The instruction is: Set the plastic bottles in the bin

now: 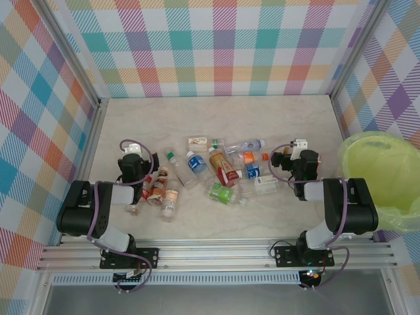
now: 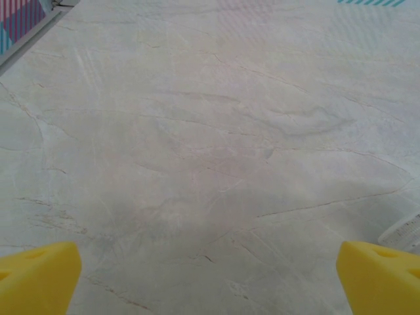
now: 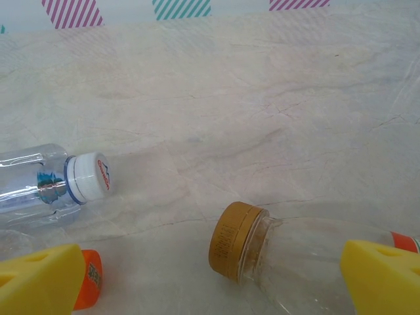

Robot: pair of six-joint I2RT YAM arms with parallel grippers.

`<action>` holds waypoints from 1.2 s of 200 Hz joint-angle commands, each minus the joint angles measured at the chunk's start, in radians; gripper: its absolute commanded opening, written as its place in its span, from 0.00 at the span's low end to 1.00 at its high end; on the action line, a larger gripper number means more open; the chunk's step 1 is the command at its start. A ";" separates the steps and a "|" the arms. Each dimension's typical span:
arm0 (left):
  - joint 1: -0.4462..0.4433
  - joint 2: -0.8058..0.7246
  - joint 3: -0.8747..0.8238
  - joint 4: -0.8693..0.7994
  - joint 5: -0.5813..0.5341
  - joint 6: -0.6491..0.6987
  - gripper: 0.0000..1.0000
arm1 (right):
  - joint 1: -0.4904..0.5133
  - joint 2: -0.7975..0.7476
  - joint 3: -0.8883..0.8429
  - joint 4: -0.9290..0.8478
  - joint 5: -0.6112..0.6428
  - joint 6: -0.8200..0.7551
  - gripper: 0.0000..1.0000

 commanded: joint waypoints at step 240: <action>-0.374 0.045 0.769 -1.394 0.038 -0.888 0.96 | 0.026 -0.408 0.255 -0.670 -0.345 0.315 1.00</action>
